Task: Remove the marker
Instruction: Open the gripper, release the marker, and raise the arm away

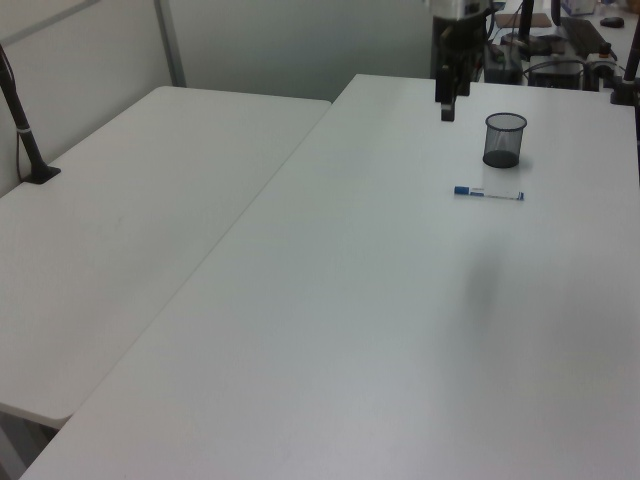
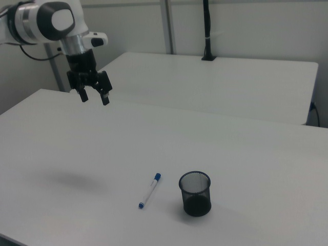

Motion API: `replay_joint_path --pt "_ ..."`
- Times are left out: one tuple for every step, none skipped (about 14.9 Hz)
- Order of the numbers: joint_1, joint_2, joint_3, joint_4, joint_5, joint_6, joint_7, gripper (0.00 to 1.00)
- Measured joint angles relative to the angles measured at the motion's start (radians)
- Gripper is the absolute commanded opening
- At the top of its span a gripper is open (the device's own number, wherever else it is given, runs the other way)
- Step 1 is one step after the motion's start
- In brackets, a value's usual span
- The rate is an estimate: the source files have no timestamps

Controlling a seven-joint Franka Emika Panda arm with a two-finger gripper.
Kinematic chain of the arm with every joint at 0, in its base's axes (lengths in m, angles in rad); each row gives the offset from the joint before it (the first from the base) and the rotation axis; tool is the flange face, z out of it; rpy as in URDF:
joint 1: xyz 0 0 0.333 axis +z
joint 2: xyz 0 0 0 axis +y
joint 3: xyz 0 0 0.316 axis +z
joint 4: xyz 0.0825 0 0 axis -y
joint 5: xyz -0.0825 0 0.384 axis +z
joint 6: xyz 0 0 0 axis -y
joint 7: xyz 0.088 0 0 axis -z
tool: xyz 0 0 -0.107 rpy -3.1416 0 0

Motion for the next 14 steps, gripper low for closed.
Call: replay_joint_path --pt "-0.005 -0.017 -0.009 -0.003 0.000 -0.004 0.002 1.00" --pt "-0.015 -0.023 -0.013 -0.006 0.000 -0.004 0.002 1.00" --pt "-0.021 -0.024 -0.016 -0.008 0.000 -0.004 0.002 1.00" --pt "-0.024 -0.024 -0.016 -0.010 0.000 -0.004 0.002 1.00" --pt "-0.024 -0.024 -0.016 -0.011 0.000 -0.004 0.002 1.00" --pt "-0.024 -0.024 -0.016 -0.012 0.000 -0.004 0.002 1.00" --pt "-0.024 -0.024 -0.016 -0.014 0.000 -0.004 0.002 1.00" --pt "-0.024 -0.024 -0.016 -0.014 0.000 -0.004 0.002 1.00" --pt "-0.024 -0.024 -0.016 -0.015 0.000 -0.004 0.002 1.00" --pt "-0.024 -0.024 -0.016 -0.015 0.000 -0.004 0.002 1.00" --pt "-0.024 -0.024 -0.016 -0.015 0.000 -0.004 0.002 1.00" --pt "-0.024 -0.024 -0.016 -0.016 0.000 -0.004 0.002 1.00" --pt "-0.024 -0.024 -0.016 -0.016 0.000 -0.004 0.001 1.00" --pt "-0.024 -0.024 -0.016 -0.016 0.000 -0.004 0.001 1.00"
